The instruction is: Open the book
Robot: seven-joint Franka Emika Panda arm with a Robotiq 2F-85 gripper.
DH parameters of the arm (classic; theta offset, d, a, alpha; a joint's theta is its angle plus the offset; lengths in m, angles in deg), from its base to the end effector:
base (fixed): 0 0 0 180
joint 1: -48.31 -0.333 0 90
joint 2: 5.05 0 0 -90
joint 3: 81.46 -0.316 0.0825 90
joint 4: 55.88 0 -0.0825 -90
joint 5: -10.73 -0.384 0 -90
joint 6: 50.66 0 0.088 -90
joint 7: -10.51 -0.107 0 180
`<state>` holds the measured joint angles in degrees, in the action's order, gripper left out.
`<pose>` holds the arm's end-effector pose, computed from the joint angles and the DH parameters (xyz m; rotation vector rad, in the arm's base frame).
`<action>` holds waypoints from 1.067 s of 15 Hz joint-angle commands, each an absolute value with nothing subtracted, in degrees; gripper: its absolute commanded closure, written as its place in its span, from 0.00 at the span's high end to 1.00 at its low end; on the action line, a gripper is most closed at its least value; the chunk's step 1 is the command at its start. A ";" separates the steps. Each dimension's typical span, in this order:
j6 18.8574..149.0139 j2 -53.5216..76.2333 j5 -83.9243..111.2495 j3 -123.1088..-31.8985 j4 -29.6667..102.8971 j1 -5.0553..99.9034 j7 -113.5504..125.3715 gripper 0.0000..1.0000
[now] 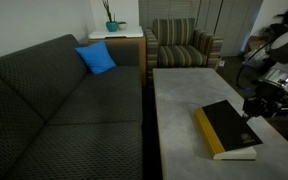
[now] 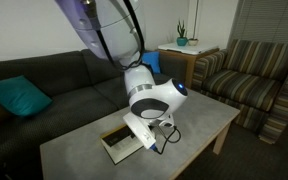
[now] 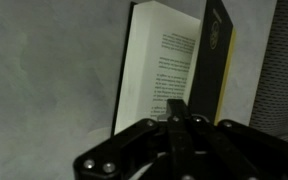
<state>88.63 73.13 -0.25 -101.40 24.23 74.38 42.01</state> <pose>0.6142 -0.0783 -0.1046 -2.5918 -0.0745 0.1475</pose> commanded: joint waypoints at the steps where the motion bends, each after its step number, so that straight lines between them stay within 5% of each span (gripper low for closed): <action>1: 86.76 71.15 -1.37 -102.09 26.32 74.35 45.02 0.00; 16: 89.64 66.85 -2.20 -103.12 29.96 74.00 48.10 0.00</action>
<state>88.50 69.59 -0.45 -103.11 26.56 73.88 46.05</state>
